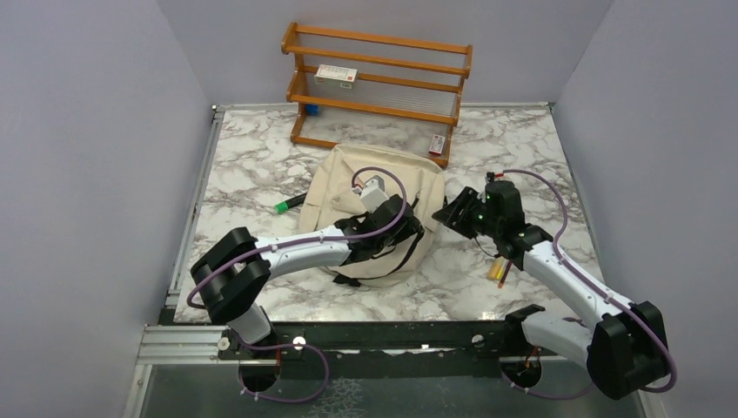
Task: Pack the student bag
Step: Zip the student bag at the center of the board.
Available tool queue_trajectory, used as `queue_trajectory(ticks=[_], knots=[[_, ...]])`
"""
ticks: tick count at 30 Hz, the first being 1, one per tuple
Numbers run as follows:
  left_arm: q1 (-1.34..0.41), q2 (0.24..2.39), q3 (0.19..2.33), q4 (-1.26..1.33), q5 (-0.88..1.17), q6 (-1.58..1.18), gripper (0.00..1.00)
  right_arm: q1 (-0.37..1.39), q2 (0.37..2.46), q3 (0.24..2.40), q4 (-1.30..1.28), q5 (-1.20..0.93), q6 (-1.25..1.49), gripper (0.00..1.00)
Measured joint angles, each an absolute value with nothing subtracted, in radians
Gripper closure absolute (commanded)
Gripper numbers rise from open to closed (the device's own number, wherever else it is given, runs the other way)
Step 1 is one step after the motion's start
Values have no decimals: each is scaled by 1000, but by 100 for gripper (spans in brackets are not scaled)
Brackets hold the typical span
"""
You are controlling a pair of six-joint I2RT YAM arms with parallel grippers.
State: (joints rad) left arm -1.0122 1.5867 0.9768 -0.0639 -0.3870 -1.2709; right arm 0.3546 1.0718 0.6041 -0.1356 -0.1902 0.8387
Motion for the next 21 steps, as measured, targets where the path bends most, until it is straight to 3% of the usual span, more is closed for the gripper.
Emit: queue_trajectory(ticks=[17,21], knots=[[-1012,1690,1038,-44,-425,-1287,56,355,1023,584,-136,-187,841,51],[-1012,1703,1039,-40,-436,-1287,62,355,1015,581,-136,-187,841,51]])
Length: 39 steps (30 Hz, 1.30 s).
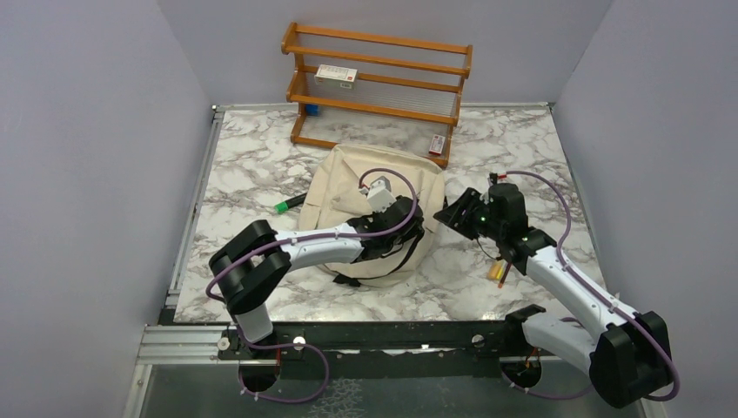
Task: Pack the student bag
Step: Zip the student bag at the center of the board.
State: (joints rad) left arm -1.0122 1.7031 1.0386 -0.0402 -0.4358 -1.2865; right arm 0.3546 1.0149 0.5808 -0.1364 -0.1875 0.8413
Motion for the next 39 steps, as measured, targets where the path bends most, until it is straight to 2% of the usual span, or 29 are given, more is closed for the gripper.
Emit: queue_trajectory(ticks=[6,14,28,39], knots=[[-1012,1728,1040,-40,-442,-1284,75,355,1007,577,-141,-187,841,51],[-1013,1728,1040,-38,-463,-1256,100,355,1000,568,-153,-187,841,51],[-1016,1658,1053,3,-460,-943,100,355,1018,561,-157,-176,838,49],[-1015,1514,1020,17,-381,-710,100,355,1093,567,-118,-212,858,40]])
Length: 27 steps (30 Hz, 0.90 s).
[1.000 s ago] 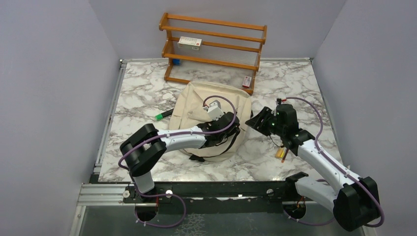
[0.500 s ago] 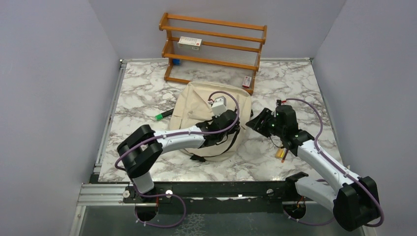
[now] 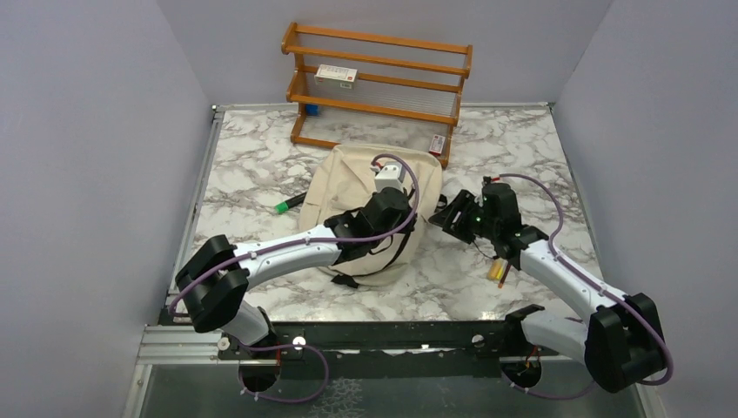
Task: Pack the student bag
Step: Zip the student bag at the center of the board.
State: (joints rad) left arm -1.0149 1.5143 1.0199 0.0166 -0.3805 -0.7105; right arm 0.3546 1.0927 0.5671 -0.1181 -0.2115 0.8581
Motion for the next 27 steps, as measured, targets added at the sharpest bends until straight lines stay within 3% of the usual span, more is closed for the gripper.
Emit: queue_trajectory(ticks=[11,21,24,27], knots=[[-1015,1494,967,33,-268,-602,100,355,1135,612,-66,-244,902,32],[-1015,1499,968,67,-182,-535,100,355,1341,731,-65,-260,893,30],[-1015,1517,977,66,-164,-513,100,355,1372,753,-65,-268,885,34],[-1015,1533,987,66,-144,-488,100,355,1404,773,-65,-283,871,46]])
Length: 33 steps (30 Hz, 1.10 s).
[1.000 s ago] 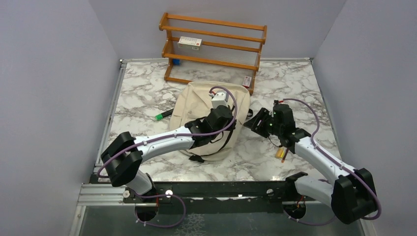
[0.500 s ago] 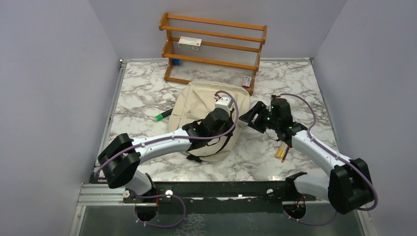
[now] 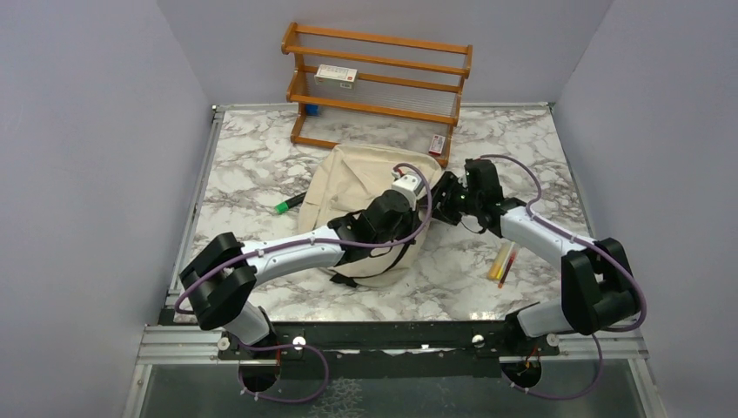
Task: Pack the student bag
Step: Zip the student bag at the center of the board.
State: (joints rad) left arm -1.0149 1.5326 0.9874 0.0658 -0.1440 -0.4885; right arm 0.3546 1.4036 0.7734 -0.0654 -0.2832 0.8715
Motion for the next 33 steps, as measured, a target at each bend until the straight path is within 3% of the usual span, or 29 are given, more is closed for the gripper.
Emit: queue_trajectory(ticks=[3,10,19,33], knots=[[-1015,1542,994,65,-126,-466,100,355,1436,789,-67,-298,854,69],[-1016,1554,1036,31,-80,-406,100,354,1468,799,-54,-305,838,98],[-1017,1531,1045,-38,-13,-334,100,343,1473,813,-58,-304,829,99],[-1018,1320,923,-139,68,-283,100,311,1496,857,-80,-339,793,100]])
